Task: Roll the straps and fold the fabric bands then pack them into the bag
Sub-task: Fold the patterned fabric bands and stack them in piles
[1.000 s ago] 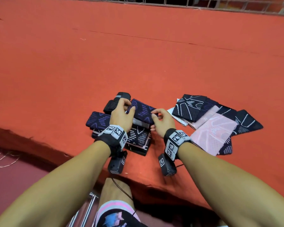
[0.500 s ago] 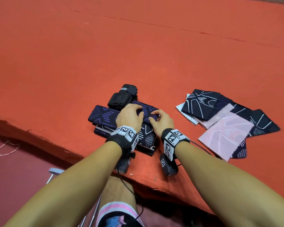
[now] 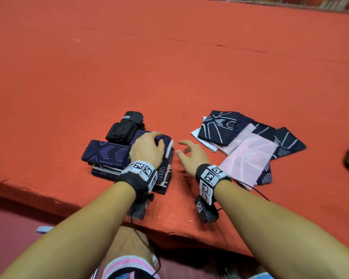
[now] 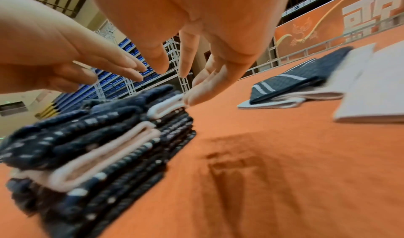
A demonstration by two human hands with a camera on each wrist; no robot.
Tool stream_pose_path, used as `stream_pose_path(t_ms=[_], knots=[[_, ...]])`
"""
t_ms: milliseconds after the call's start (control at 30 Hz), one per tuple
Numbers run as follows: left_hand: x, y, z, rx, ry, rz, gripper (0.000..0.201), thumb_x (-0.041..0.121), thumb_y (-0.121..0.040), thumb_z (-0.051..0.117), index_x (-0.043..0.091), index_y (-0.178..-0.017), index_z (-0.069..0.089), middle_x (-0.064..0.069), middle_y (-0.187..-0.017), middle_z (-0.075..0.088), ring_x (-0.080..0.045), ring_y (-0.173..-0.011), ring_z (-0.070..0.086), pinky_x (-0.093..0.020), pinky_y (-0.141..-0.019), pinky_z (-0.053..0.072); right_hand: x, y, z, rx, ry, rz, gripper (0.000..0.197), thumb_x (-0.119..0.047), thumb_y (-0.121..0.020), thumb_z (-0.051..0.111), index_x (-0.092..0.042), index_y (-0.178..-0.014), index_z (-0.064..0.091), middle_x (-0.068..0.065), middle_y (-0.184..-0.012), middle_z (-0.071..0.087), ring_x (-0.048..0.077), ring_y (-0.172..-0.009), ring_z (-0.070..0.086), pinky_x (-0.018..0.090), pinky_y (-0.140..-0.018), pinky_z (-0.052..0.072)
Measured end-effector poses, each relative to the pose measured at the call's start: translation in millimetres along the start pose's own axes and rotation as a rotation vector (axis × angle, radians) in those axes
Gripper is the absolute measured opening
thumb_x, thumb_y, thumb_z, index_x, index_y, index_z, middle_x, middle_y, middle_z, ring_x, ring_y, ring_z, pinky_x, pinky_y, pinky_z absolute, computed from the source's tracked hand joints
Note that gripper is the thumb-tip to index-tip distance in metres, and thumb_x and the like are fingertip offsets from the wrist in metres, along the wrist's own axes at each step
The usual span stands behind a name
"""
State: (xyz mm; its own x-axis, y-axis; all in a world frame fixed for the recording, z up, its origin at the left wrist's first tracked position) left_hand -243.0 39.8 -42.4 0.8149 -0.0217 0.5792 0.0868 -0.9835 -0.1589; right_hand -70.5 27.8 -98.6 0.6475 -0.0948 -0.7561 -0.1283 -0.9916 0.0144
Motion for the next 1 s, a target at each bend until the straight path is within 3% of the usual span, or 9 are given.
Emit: stream_pose_path(t_ms=[167, 300, 400, 567, 700, 833, 1000], knots=[[62, 20, 44, -0.065, 0.137, 0.141, 0.021, 0.033, -0.093, 0.060, 0.031, -0.110, 0.072, 0.009, -0.114, 0.070, -0.018, -0.106, 0.064, -0.032, -0.088, 0.048, 59, 19, -52, 0.130, -0.109, 0.165, 0.026, -0.030, -0.093, 0.063, -0.025, -0.118, 0.065, -0.004, -0.095, 0.060, 0.019, -0.095, 0.063, 0.035, -0.094, 0.049], [88, 31, 96, -0.155, 0.209, -0.010, 0.017, 0.025, -0.088, 0.058, 0.027, -0.099, 0.071, 0.007, -0.099, 0.073, -0.021, -0.095, 0.066, -0.027, -0.078, 0.046, 109, 40, -85, 0.214, -0.156, 0.283, 0.025, -0.031, -0.090, 0.063, -0.031, -0.115, 0.065, -0.002, -0.094, 0.066, 0.021, -0.090, 0.067, 0.043, -0.089, 0.055], [102, 43, 141, -0.271, 0.223, -0.011, 0.019, 0.023, -0.088, 0.058, 0.028, -0.100, 0.072, 0.006, -0.099, 0.074, -0.022, -0.098, 0.067, -0.025, -0.079, 0.046, 142, 56, -108, 0.269, -0.119, 0.351, 0.026, -0.030, -0.090, 0.062, -0.029, -0.116, 0.064, 0.001, -0.100, 0.066, 0.020, -0.093, 0.065, 0.039, -0.092, 0.052], [110, 52, 195, -0.406, 0.184, 0.071, 0.033, 0.028, -0.093, 0.059, 0.028, -0.124, 0.066, 0.006, -0.122, 0.071, -0.021, -0.114, 0.065, -0.029, -0.097, 0.047, 178, 73, -130, 0.346, -0.066, 0.387, 0.032, -0.023, -0.091, 0.061, -0.023, -0.123, 0.064, 0.005, -0.112, 0.062, 0.020, -0.101, 0.061, 0.024, -0.088, 0.043], [116, 52, 214, -0.399, 0.267, 0.064, 0.029, 0.027, -0.091, 0.063, 0.024, -0.119, 0.067, 0.002, -0.118, 0.072, -0.023, -0.111, 0.065, -0.030, -0.097, 0.046, 188, 81, -131, 0.389, -0.037, 0.405, 0.035, -0.024, -0.090, 0.064, -0.024, -0.126, 0.064, 0.005, -0.120, 0.056, 0.018, -0.102, 0.059, 0.019, -0.087, 0.038], [116, 54, 221, -0.412, 0.296, 0.016, 0.031, 0.021, -0.085, 0.069, 0.022, -0.117, 0.065, 0.001, -0.107, 0.071, -0.021, -0.101, 0.065, -0.029, -0.088, 0.048, 191, 84, -126, 0.384, -0.012, 0.432, 0.043, -0.027, -0.089, 0.064, -0.026, -0.132, 0.060, 0.007, -0.118, 0.057, 0.022, -0.104, 0.058, 0.023, -0.087, 0.038], [113, 67, 203, -0.404, 0.331, 0.054, 0.035, 0.007, -0.085, 0.059, 0.023, -0.110, 0.040, -0.003, -0.078, 0.062, -0.020, -0.070, 0.057, -0.033, -0.063, 0.037, 190, 87, -125, 0.375, -0.042, 0.434, 0.044, -0.023, -0.089, 0.064, -0.026, -0.132, 0.058, 0.003, -0.107, 0.064, 0.020, -0.102, 0.059, 0.027, -0.088, 0.043]])
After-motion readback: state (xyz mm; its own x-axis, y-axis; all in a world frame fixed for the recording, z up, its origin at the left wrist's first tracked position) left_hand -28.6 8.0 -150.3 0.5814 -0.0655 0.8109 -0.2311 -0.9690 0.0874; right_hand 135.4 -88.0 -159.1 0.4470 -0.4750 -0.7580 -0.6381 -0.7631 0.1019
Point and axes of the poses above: each hand's wrist, its own y-axis away from the middle knuckle, its own z-axis out of the palm, x = y × z, the point moved 5 cm from there along -y, towards the middle knuckle
